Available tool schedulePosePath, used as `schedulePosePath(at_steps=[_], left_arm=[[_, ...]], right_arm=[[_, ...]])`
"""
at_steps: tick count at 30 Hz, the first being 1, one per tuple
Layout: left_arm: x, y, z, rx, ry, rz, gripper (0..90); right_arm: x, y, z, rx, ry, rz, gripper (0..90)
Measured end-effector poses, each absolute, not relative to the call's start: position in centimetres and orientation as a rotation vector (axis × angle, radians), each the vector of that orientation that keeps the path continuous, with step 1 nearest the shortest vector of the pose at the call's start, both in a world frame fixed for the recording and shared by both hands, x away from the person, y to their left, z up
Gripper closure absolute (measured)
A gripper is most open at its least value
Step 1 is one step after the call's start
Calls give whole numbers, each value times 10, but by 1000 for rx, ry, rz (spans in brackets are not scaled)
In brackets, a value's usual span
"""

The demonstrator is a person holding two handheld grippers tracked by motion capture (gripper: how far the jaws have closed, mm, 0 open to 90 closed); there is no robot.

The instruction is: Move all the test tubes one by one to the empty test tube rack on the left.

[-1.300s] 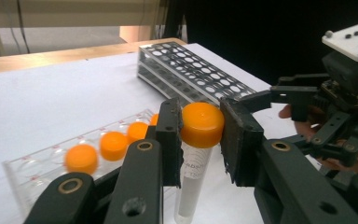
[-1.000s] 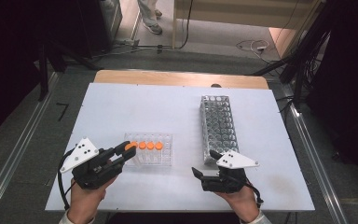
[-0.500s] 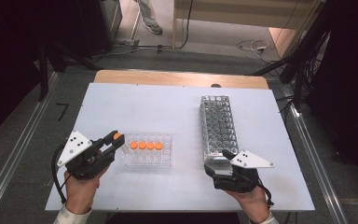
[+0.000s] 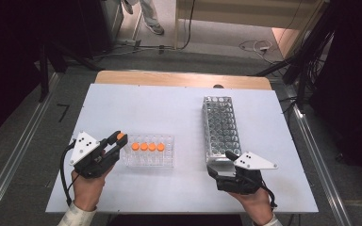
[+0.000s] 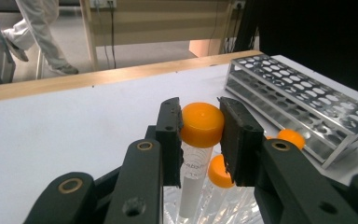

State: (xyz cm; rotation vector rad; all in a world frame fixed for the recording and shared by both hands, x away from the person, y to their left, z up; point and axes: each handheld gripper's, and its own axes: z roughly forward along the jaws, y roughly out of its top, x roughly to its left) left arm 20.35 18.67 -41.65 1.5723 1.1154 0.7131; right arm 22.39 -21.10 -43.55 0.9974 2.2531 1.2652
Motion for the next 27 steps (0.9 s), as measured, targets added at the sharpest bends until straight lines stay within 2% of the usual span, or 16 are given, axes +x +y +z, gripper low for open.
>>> schedulePosePath(at_steps=[13, 27], left_arm=[[206, 181, -433, 1619, 1159, 711, 687], [203, 189, -431, 1564, 1184, 647, 554]], right_arm=[[224, -211, -436, 996, 2260, 1257, 175], [227, -216, -436, 1020, 2235, 1261, 175]])
